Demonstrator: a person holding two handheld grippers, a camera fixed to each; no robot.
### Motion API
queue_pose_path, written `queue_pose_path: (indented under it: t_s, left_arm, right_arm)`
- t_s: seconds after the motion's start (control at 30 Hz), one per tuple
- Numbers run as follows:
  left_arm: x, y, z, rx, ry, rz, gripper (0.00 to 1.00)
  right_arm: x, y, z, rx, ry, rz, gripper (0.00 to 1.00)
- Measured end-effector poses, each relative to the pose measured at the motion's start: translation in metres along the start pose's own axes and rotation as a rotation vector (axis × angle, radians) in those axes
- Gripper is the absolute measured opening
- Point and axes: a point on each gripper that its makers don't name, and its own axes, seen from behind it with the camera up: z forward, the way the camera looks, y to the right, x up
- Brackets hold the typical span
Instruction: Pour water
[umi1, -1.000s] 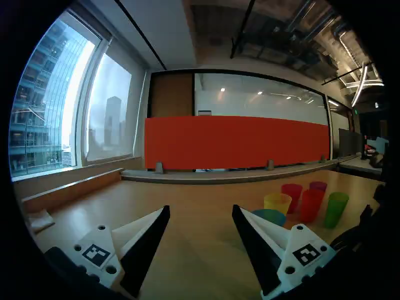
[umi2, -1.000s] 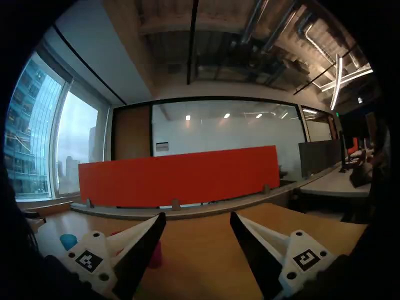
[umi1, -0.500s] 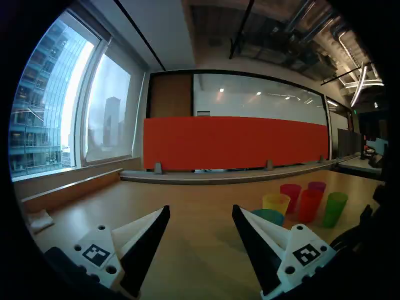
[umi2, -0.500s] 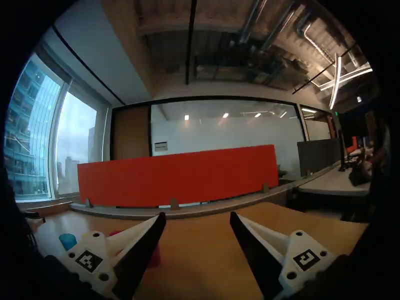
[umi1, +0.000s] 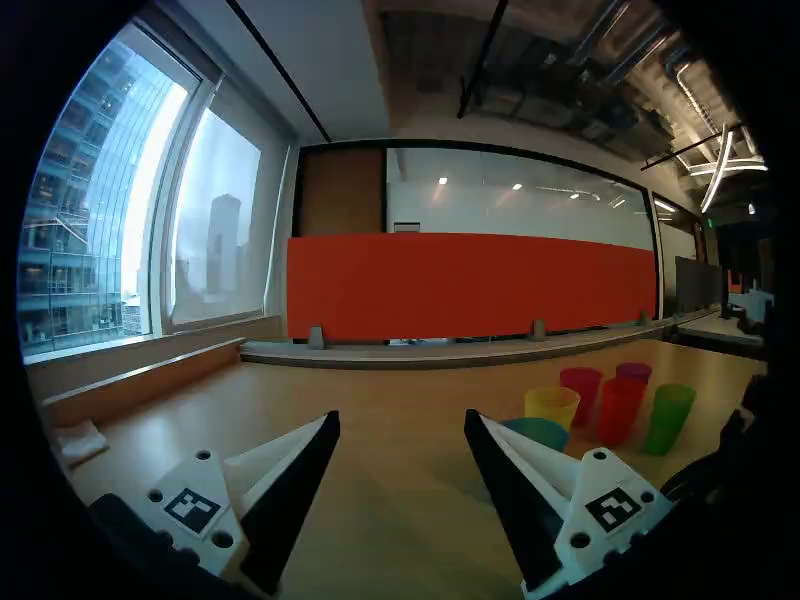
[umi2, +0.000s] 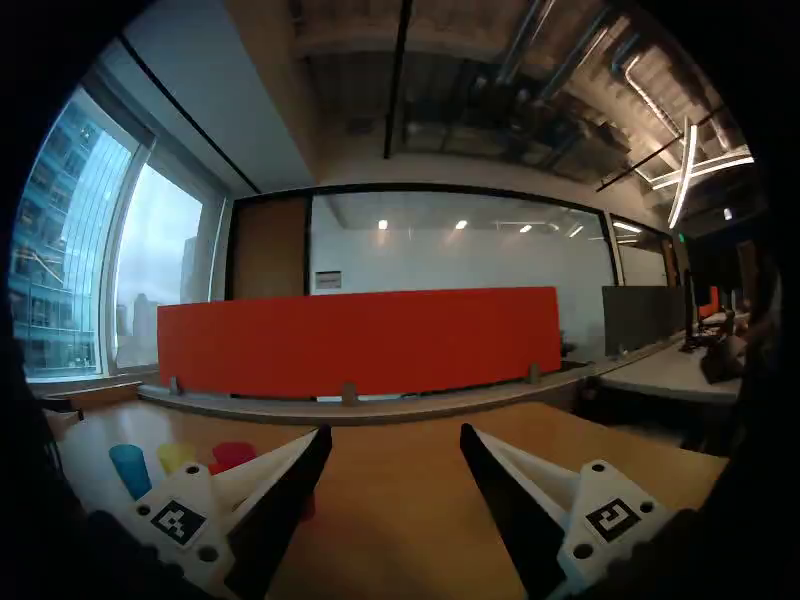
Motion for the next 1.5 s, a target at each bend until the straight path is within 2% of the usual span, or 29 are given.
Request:
queue_pose_path:
  t_s: [0.3, 0.5, 1.1, 1.5]
  left_arm:
    - [0.0, 0.0, -0.001, 0.0, 0.0, 0.0, 0.93]
    - [-0.001, -0.001, -0.002, 0.0, 0.0, 0.0, 0.92]
    - [0.0, 0.0, 0.0, 0.0, 0.0, 0.0, 0.92]
    - [-0.001, 0.0, -0.001, 0.001, 0.0, 0.0, 0.92]
  right_arm:
    - [-0.027, -0.015, 0.014, 0.075, -0.028, 0.001, 0.99]
    - [-0.041, -0.015, 0.018, 0.089, -0.048, -0.013, 0.99]
    - [-0.065, 0.006, 0.018, 0.052, -0.092, -0.038, 0.99]
    - [-0.065, 0.004, 0.017, 0.051, -0.091, -0.049, 0.99]
